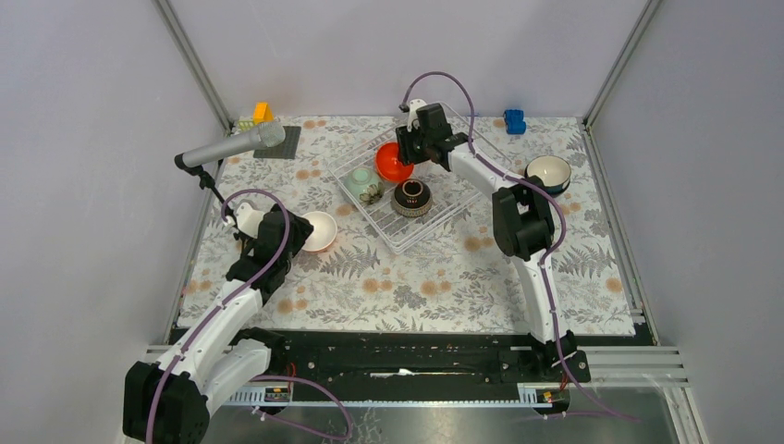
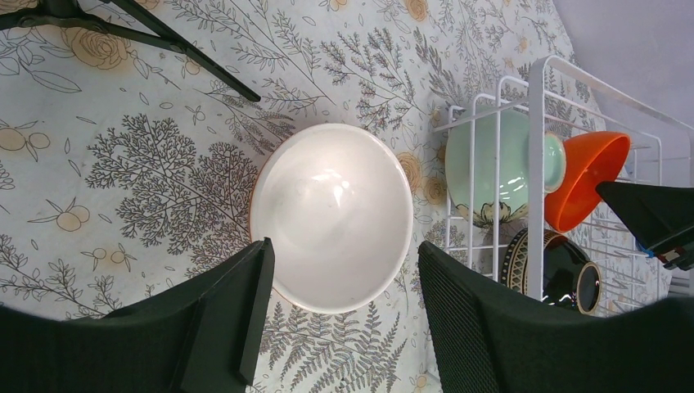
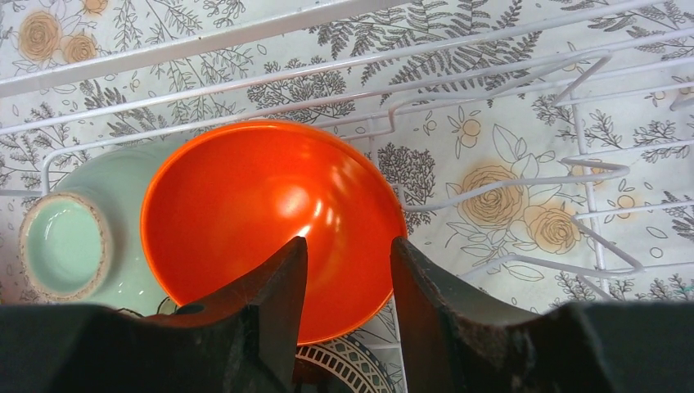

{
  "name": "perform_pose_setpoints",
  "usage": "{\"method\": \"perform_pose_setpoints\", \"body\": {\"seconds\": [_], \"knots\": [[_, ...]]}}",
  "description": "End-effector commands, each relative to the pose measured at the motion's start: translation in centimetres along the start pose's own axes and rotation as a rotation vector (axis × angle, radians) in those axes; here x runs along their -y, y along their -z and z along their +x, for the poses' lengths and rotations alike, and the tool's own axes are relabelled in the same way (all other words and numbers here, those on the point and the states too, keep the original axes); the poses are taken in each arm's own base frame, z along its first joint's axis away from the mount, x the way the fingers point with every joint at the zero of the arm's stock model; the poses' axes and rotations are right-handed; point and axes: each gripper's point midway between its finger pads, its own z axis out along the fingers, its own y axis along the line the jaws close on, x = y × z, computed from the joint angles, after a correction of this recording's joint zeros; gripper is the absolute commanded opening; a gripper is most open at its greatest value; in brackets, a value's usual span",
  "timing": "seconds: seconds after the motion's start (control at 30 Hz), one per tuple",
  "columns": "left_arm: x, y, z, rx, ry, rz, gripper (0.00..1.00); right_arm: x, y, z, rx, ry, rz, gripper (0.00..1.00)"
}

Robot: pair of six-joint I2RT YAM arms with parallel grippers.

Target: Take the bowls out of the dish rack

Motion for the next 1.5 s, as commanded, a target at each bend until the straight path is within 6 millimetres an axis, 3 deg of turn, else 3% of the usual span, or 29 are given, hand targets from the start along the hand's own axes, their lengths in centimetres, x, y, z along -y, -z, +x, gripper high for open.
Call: {"method": "perform_pose_setpoints", "body": {"seconds": [0.0,0.17,0.33,0.47,0.6,0.83,0.97,1.47], "knots": [[1.0,0.1,-0.7,0.025,0.010,0.041,0.70,2.1,1.9,-4.3,0.096,0.038,0.094,0.50],[1.1,0.0,-0.7,0.024,0.012,0.043,0.70,1.4,2.5,-5.5,0.120,0.073,0.075,0.50],[1.1,-0.1,-0.6,0.019,0.009,0.044,0.70,-1.0,3.2,-6.3,0.133,0.107,-0.011,0.51],[1.2,-0.2,-0.5,0.015,0.006,0.048,0.70,-0.7,3.0,-6.0,0.112,0.117,0.034,0.52],[1.2,-0.1,-0.4,0.013,0.002,0.052,0.70,-1.8,3.3,-4.8,0.061,0.129,-0.016,0.50],[1.6,-0.1,0.0,-0.007,-0.012,0.075,0.71,-6.3,4.6,-2.6,0.024,0.295,-0.131,0.54],[1.6,-0.1,0.0,-0.009,-0.016,0.077,0.72,-7.2,4.5,-1.8,0.011,0.383,-0.137,0.56],[1.5,-0.1,0.0,-0.003,-0.023,0.080,0.72,-6.0,1.2,0.0,-0.037,0.550,-0.034,0.56]]}}
